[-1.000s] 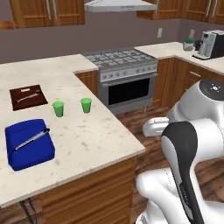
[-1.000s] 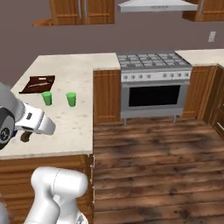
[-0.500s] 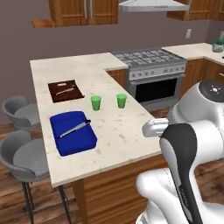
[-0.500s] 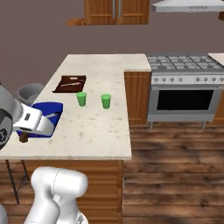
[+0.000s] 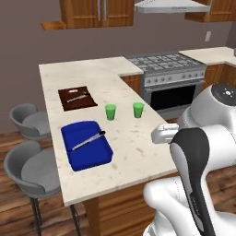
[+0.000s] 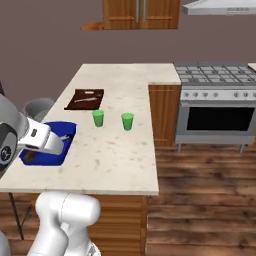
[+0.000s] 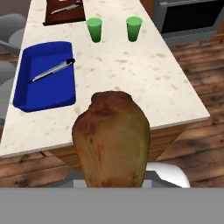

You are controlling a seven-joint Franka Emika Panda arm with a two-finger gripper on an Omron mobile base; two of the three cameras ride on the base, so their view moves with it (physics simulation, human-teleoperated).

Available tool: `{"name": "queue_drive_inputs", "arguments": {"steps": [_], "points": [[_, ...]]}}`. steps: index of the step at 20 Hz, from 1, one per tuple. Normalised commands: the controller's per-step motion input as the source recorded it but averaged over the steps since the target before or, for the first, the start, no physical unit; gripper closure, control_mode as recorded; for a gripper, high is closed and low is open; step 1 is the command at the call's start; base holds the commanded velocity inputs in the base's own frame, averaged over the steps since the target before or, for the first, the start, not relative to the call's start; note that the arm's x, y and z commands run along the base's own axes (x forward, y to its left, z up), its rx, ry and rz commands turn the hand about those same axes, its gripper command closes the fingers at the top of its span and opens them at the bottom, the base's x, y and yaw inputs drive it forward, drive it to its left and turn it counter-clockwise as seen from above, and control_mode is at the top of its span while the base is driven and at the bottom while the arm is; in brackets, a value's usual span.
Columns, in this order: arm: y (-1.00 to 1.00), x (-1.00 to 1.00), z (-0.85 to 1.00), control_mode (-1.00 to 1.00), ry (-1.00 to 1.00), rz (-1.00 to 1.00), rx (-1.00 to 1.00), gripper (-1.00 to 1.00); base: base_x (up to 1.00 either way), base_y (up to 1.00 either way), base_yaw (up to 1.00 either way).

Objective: Gather the sweet potato and mushroom from the fridge and place them on a tray on the dining counter. Then gather the chicken drumstick and fish from the fridge and place them on the other tray.

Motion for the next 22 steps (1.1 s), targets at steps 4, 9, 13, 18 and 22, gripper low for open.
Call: {"name": "queue_drive_inputs", "arguments": {"steps": [4,9,13,18,22], "points": [[0.0,0.0,0.0,1.0,0.0,0.0,0.0,1.0,0.0,0.98,0.05],[0.0,0.0,0.0,1.0,0.0,0.0,0.0,1.0,0.05,0.94,0.03],[0.0,0.0,0.0,1.0,0.0,0.0,0.0,1.0,0.26,0.76,-0.03],[0.0,0.0,0.0,1.0,0.0,0.0,0.0,1.0,0.23,0.6,-0.27],[0.0,0.0,0.0,1.0,0.0,0.0,0.0,1.0,0.11,0.51,-0.4]]}}
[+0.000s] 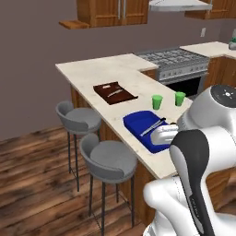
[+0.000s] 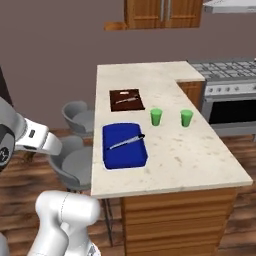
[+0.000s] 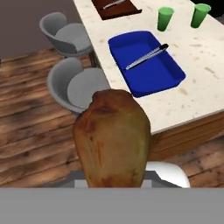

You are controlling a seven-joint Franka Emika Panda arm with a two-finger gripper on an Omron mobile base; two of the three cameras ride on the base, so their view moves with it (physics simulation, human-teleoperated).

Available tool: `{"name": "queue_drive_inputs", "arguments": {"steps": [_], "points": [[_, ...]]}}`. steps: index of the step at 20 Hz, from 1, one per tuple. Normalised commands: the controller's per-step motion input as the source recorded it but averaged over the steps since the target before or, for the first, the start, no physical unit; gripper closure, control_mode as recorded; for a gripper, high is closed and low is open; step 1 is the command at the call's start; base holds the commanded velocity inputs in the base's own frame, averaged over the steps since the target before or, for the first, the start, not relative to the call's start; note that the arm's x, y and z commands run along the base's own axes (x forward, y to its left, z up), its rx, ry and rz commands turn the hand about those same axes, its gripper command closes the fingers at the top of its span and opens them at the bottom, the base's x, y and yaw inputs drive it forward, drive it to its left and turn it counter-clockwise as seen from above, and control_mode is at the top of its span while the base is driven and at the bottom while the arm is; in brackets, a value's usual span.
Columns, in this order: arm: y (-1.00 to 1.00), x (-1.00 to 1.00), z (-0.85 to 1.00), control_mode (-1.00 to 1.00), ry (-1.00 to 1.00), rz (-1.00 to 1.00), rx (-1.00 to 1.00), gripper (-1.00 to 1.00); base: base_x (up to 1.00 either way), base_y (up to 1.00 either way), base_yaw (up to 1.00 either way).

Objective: Gather the sweet potato and mushroom from the fridge and place them on a tray on the dining counter. Then gather the chicken drumstick and fish from the fridge and place them on the other tray.

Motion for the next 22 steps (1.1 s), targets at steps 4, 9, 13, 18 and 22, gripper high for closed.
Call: {"name": "queue_drive_inputs", "arguments": {"steps": [4,9,13,18,22], "points": [[0.0,0.0,0.0,1.0,0.0,0.0,0.0,1.0,0.14,0.45,-0.47],[0.0,0.0,0.0,1.0,0.0,0.0,0.0,1.0,0.17,0.65,-0.48],[0.0,0.0,0.0,1.0,0.0,0.0,0.0,1.0,0.21,0.89,-0.43],[0.0,0.0,0.0,1.0,0.0,0.0,0.0,1.0,0.26,0.63,-0.42],[0.0,0.0,0.0,1.0,0.0,0.0,0.0,1.0,0.36,0.16,-0.43]]}}
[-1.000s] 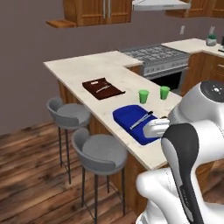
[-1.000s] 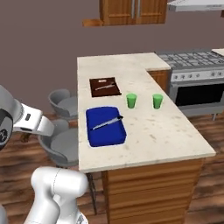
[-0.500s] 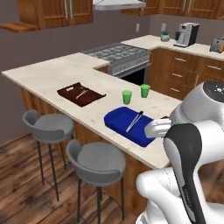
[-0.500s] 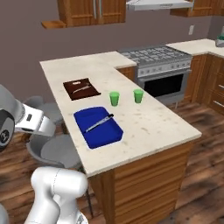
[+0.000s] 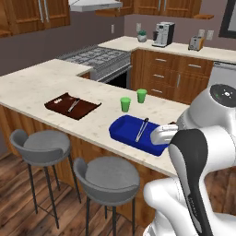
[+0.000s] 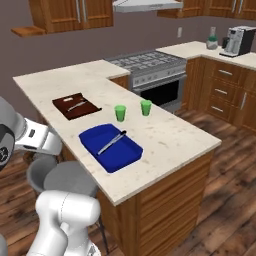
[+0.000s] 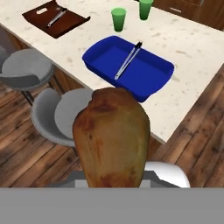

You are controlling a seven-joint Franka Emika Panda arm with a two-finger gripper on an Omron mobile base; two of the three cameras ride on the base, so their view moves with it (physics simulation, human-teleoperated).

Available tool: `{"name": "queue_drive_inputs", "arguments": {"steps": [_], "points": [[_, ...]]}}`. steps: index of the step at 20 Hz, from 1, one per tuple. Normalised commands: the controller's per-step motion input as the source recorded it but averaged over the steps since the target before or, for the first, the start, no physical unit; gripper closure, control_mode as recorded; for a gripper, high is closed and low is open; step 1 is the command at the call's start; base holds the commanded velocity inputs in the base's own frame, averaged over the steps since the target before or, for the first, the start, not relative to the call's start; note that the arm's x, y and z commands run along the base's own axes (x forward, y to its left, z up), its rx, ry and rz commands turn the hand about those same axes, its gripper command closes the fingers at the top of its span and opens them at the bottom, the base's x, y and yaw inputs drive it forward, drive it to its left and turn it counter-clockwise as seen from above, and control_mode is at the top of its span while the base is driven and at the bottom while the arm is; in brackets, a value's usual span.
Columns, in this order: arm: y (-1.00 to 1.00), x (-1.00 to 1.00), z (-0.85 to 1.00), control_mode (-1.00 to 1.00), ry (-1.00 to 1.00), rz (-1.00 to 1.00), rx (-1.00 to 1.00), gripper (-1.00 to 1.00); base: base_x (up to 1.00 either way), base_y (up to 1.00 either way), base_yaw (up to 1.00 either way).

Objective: Gather the sweet potato and mushroom from the fridge and place them on a tray on the dining counter. Then gather the chicken drumstick and fish from the fridge and place them on the other tray.

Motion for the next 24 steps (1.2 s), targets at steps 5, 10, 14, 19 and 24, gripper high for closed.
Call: {"name": "queue_drive_inputs", "arguments": {"steps": [5,10,14,19,24], "points": [[0.0,0.0,0.0,1.0,0.0,0.0,0.0,1.0,0.44,0.09,-0.43],[0.0,0.0,0.0,1.0,0.0,0.0,0.0,1.0,0.72,0.01,-0.37],[0.0,0.0,0.0,1.0,0.0,0.0,0.0,1.0,0.69,0.0,-0.22],[0.0,0.0,0.0,1.0,0.0,0.0,0.0,1.0,0.11,0.41,-0.1],[0.0,0.0,0.0,1.0,0.0,0.0,0.0,1.0,-0.35,0.81,-0.03]]}}
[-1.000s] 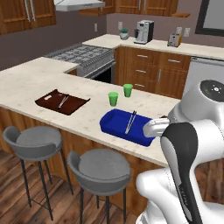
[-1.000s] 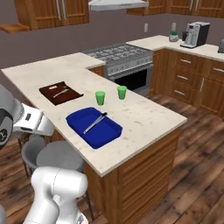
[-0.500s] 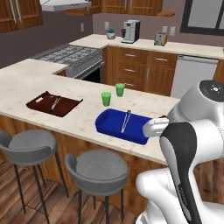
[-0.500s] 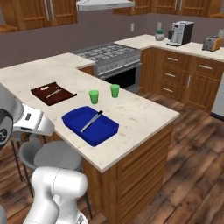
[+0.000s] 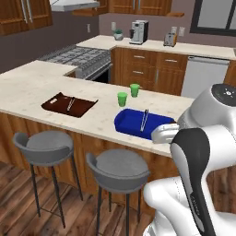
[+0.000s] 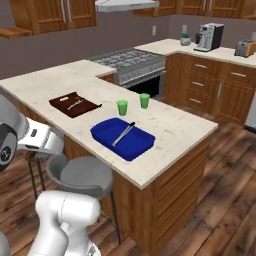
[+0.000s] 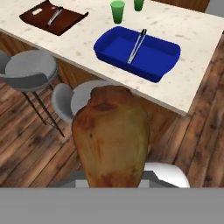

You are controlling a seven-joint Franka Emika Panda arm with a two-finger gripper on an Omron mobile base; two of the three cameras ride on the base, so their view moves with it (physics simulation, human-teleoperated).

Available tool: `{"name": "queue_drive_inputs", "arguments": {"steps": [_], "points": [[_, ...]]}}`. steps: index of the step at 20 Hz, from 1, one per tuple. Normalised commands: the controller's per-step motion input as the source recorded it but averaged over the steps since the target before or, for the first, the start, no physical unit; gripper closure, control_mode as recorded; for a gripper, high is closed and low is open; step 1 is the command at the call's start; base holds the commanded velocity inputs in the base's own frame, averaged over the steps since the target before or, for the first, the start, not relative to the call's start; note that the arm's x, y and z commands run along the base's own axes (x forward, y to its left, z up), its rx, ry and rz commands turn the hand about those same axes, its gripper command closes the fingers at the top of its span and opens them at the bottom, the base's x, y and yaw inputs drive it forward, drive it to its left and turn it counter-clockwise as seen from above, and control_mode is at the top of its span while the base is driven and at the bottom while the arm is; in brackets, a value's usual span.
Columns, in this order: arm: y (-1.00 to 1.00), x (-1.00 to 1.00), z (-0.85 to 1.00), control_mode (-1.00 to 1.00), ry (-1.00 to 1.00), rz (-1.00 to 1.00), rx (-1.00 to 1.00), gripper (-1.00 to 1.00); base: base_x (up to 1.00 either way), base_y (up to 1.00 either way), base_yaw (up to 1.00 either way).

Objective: Gather the sweet potato and mushroom from the fridge and place them on a tray on the dining counter. Then gather the chicken drumstick and fish from the fridge and place them on the other tray.

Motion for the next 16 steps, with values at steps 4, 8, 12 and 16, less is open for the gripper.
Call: {"name": "queue_drive_inputs", "arguments": {"steps": [4,8,12,16], "points": [[0.0,0.0,0.0,1.0,0.0,0.0,0.0,1.0,0.02,0.86,-0.05],[0.0,0.0,0.0,1.0,0.0,0.0,0.0,1.0,0.27,0.87,-0.11],[0.0,0.0,0.0,1.0,0.0,0.0,0.0,1.0,0.38,0.78,-0.21],[0.0,0.0,0.0,1.0,0.0,0.0,0.0,1.0,0.23,0.8,-0.26]]}}
